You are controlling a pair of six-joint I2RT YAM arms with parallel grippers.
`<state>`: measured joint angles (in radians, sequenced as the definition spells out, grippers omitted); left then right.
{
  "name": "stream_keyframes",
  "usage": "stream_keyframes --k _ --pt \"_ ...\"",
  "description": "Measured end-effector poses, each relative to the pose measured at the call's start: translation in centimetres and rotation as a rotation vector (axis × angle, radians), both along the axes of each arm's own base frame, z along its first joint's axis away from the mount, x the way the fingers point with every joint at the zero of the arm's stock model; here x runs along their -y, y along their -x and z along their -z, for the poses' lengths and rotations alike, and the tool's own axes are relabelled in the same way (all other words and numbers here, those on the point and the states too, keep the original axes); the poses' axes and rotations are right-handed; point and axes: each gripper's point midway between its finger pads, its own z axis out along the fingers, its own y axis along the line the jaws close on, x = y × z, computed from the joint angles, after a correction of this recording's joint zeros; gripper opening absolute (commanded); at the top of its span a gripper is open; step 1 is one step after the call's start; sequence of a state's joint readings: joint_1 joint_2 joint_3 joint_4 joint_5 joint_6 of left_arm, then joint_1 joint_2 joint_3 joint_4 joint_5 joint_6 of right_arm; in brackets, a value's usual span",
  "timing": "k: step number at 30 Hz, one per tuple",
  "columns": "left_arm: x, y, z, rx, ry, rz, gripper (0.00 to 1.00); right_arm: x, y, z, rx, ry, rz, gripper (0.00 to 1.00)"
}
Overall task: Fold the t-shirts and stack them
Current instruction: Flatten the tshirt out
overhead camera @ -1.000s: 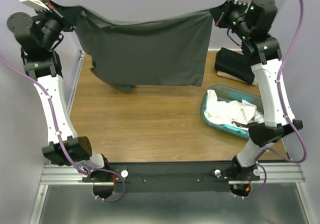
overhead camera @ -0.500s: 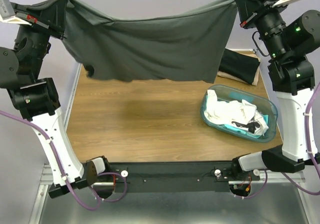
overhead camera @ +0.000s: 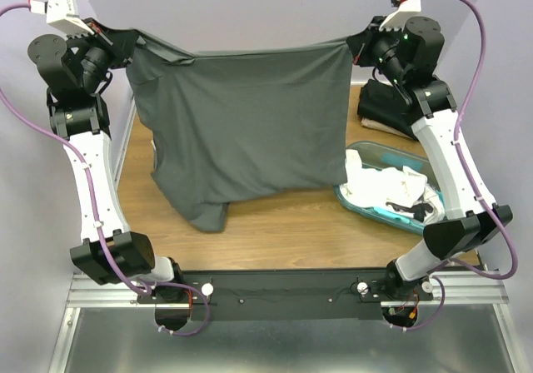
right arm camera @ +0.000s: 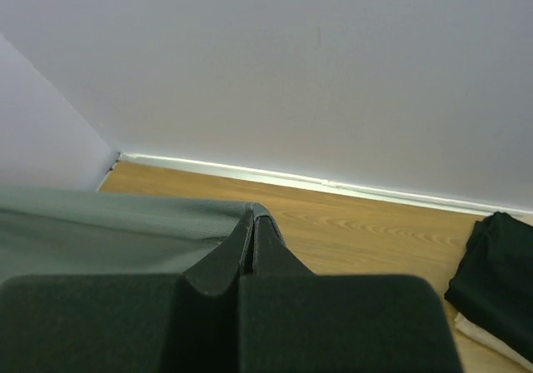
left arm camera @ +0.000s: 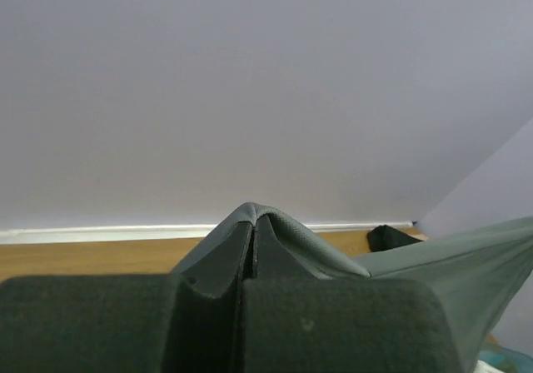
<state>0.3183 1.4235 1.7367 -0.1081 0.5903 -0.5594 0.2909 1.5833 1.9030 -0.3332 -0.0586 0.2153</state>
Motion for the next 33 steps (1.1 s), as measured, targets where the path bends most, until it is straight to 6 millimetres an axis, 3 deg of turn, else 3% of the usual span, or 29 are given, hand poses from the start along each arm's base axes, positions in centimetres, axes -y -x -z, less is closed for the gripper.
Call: stream_keyframes --k 4,8,12,15,19,24,29,32,33 --pt "0.5 2.2 -1.7 0.047 -0.057 -0.013 0.0 -0.5 1.5 -0.1 0.019 0.004 -0.054 0.01" --pt "1.4 6.6 -4.4 0.131 -0.115 -0.055 0.0 -0.7 3.7 -0.4 0.058 0.019 -0.11 0.01" --pt "2.1 11.1 -5.8 0.197 -0.154 -0.106 0.0 -0.6 6.7 -1.0 0.098 0.034 -0.16 0.0" --pt "2.3 14.1 -6.5 0.23 -0.177 -0.153 0.0 -0.5 9.4 -2.4 0.147 0.037 -0.196 0.0" --pt "1.9 16.2 -7.5 0.253 -0.21 -0.226 0.0 -0.2 12.7 -5.1 0.235 0.031 -0.233 0.0" --pt "0.5 19.0 -12.0 0.331 -0.303 -0.367 0.0 0.3 15.8 -7.7 0.321 0.02 -0.255 0.0" --pt "0.5 20.3 -14.5 0.395 -0.347 -0.4 0.0 0.1 15.4 -8.0 0.327 0.015 -0.257 0.01" --pt "0.3 18.6 -13.3 0.369 -0.344 -0.378 0.0 -0.4 13.6 -7.1 0.297 0.018 -0.259 0.0" --pt "0.2 17.5 -12.6 0.352 -0.336 -0.362 0.0 -0.8 12.3 -6.1 0.27 0.02 -0.258 0.0"
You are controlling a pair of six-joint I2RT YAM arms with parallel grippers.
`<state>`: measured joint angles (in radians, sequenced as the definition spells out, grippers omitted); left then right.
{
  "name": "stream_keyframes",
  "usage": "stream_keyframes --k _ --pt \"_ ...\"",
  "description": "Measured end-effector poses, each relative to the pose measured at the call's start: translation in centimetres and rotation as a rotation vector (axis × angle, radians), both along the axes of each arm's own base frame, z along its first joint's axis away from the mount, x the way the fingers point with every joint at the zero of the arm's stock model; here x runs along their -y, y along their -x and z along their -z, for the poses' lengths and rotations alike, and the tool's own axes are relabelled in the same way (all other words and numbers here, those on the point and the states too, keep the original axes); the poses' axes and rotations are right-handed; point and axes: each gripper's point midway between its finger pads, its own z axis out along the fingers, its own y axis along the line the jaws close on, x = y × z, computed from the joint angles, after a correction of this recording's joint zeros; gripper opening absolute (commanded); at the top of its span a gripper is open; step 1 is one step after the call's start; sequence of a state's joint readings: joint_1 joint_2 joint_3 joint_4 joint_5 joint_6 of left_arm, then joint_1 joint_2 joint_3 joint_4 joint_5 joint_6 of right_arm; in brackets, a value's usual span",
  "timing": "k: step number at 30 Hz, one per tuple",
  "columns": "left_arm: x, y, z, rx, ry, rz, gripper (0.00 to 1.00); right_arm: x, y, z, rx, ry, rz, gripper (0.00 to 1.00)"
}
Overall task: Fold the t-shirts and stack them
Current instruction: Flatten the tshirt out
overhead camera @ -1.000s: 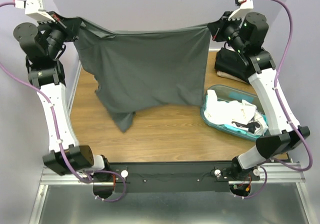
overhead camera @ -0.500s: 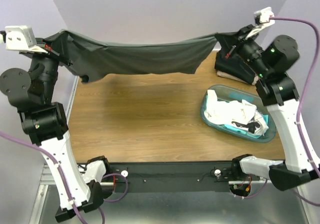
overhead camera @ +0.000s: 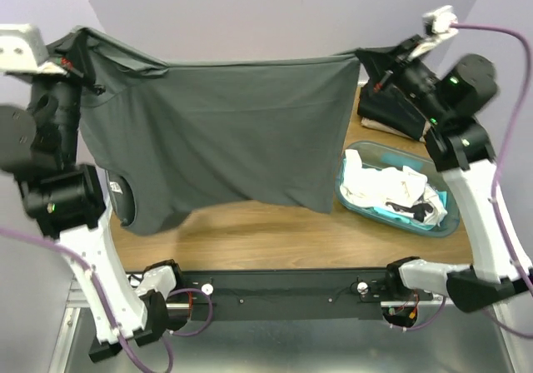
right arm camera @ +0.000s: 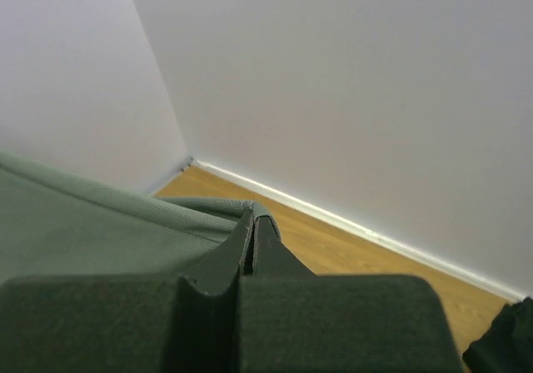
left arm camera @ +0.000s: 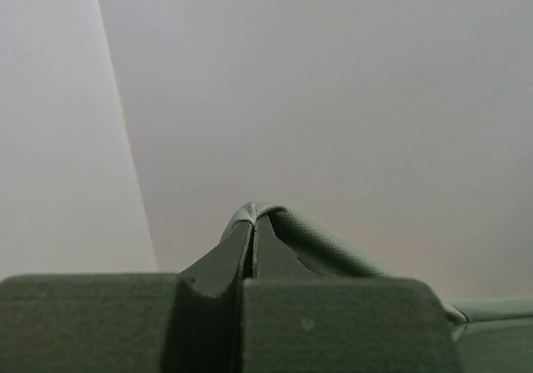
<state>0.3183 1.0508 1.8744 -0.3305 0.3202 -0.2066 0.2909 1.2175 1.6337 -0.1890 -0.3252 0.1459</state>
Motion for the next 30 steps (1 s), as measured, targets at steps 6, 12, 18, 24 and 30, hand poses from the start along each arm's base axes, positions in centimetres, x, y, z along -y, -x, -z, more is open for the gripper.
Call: stream_keyframes --k 6,12,18,24,30 --pt "-2.3 -14.6 12.5 -0.307 0.136 0.123 0.04 -1.9 -10.6 9.0 -0.202 0.064 0.069 0.0" --pt "-3.5 -31.3 32.5 -0.717 0.287 0.198 0.77 -3.3 -22.3 23.2 -0.457 0.131 0.147 0.11" --pt "-0.1 -38.6 45.0 -0.92 0.346 0.261 0.8 -2.4 -28.9 36.1 -0.667 0.104 0.2 1.0" --pt "3.9 -35.5 45.8 -0.988 0.325 0.267 0.81 -1.5 -27.8 39.3 -0.751 0.11 0.192 1.0" --pt "3.1 -28.1 47.3 -1.078 0.314 0.15 0.83 -3.6 -22.9 37.7 -0.758 0.145 0.092 1.0"
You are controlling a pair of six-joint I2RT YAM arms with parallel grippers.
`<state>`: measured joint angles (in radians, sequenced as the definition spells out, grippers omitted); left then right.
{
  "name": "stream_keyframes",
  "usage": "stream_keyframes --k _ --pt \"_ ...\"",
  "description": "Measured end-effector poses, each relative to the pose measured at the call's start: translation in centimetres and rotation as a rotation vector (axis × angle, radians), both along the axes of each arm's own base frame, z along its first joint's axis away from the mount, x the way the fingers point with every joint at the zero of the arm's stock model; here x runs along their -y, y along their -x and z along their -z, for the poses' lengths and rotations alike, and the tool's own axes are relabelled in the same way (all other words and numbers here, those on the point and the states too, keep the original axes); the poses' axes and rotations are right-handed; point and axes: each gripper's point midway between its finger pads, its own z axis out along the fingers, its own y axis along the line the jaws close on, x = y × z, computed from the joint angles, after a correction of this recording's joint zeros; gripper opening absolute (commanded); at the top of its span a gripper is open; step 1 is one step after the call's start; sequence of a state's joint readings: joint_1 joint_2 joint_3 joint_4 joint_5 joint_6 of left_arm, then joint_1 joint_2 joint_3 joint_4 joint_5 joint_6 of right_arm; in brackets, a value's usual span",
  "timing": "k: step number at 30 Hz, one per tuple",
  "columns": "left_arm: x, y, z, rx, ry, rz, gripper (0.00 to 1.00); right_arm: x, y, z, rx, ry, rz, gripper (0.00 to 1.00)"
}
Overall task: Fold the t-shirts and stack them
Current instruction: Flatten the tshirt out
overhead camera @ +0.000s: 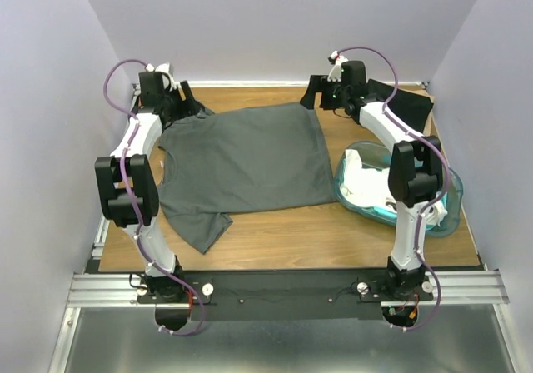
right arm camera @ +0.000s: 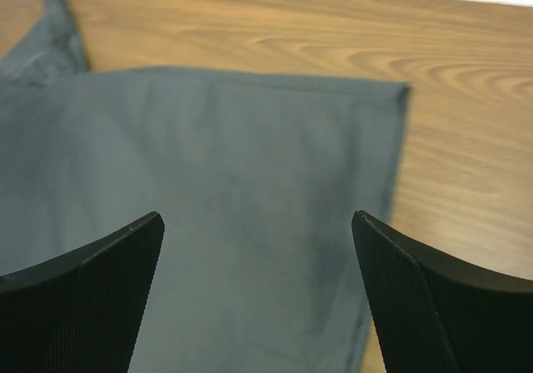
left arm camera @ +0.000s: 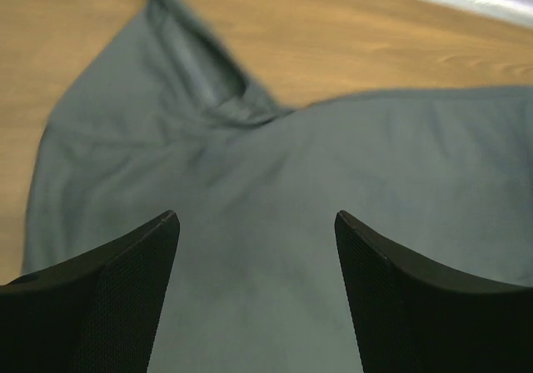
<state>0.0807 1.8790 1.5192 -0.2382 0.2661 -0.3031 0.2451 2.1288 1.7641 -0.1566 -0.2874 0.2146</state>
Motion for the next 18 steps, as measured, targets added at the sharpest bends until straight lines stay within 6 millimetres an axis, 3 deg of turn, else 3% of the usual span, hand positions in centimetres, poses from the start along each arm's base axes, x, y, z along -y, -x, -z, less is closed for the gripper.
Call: stream_keyframes --k 4,8,12,18 --pt "-1.7 3.1 4.6 -0.115 -0.017 -0.048 0.84 -2.7 2.9 -0.4 -0.019 -0.038 -0.09 0.99" --pt "-2.7 6.4 9.3 -0.236 0.004 -0.074 0.84 -4.4 5.3 2.3 -0.11 -0.078 -0.141 0.99" --pt "-3.8 7.9 11.1 -0.285 0.02 -0.101 0.84 -4.3 6.3 4.8 -0.181 -0.09 -0.139 0.99" --pt "-4.6 7.4 12.6 -0.29 0.052 -0.105 0.84 -4.3 6.5 6.9 -0.231 -0.1 -0.13 1.0"
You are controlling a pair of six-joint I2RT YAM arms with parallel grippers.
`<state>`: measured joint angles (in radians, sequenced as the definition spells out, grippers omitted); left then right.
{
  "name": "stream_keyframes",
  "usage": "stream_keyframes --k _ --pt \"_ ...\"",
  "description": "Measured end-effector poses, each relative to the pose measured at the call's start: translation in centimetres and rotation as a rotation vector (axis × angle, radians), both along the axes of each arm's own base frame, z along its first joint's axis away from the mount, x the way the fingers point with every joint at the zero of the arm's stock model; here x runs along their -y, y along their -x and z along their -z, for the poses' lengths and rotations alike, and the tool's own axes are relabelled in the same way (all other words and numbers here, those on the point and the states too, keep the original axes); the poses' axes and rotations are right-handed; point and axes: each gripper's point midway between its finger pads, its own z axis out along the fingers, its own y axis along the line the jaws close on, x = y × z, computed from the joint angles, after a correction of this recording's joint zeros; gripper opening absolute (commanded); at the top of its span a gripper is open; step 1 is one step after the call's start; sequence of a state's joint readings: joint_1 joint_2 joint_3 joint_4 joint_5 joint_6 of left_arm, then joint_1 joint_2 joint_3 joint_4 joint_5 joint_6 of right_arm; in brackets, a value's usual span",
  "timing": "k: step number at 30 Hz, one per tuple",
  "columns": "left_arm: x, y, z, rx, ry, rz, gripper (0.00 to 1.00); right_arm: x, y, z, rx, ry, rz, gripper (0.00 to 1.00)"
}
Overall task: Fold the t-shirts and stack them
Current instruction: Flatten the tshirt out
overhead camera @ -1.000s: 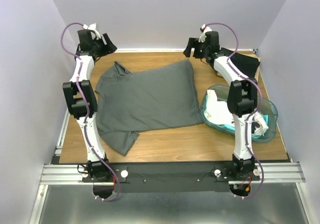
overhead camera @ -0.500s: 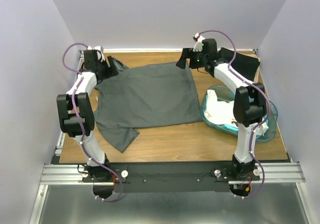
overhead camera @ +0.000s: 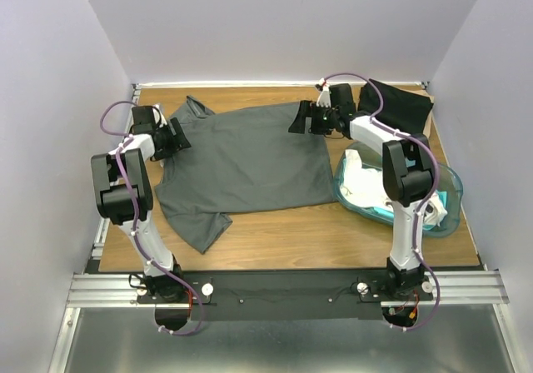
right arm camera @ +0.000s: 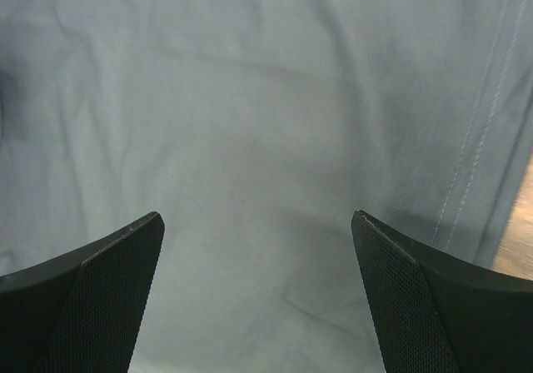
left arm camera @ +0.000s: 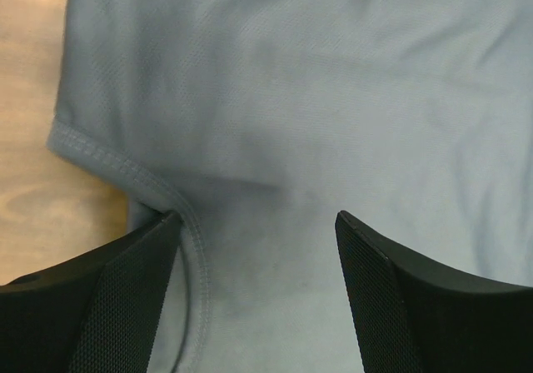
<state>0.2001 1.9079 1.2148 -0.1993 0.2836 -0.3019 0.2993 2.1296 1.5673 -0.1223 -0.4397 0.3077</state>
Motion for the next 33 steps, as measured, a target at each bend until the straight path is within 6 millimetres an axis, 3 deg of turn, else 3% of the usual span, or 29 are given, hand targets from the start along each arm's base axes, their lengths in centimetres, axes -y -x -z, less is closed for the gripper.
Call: stream_keyframes --k 5,11,24,29,33 --pt "-0.6 -2.0 -0.2 0.055 0.028 0.005 0.84 -0.3 0.3 3.5 -0.086 -0.011 0.014 1.0" --pt "-0.9 -5.0 -0.4 0.114 0.056 0.016 0.84 -0.7 -0.9 3.4 -0.092 -0.053 0.045 1.0" --pt "-1.7 -10.5 -0.9 0.154 0.052 0.023 0.84 -1.6 -5.8 3.2 -0.056 -0.104 0.146 1.0" --pt "-2.0 -12.0 -1.0 0.154 0.051 0.025 0.84 -1.6 -6.7 3.1 -0.047 -0.105 0.17 1.0" --pt "-1.7 -12.1 -1.3 0.139 0.055 0.03 0.84 -1.5 -6.8 3.0 -0.041 -0.095 0.165 1.0"
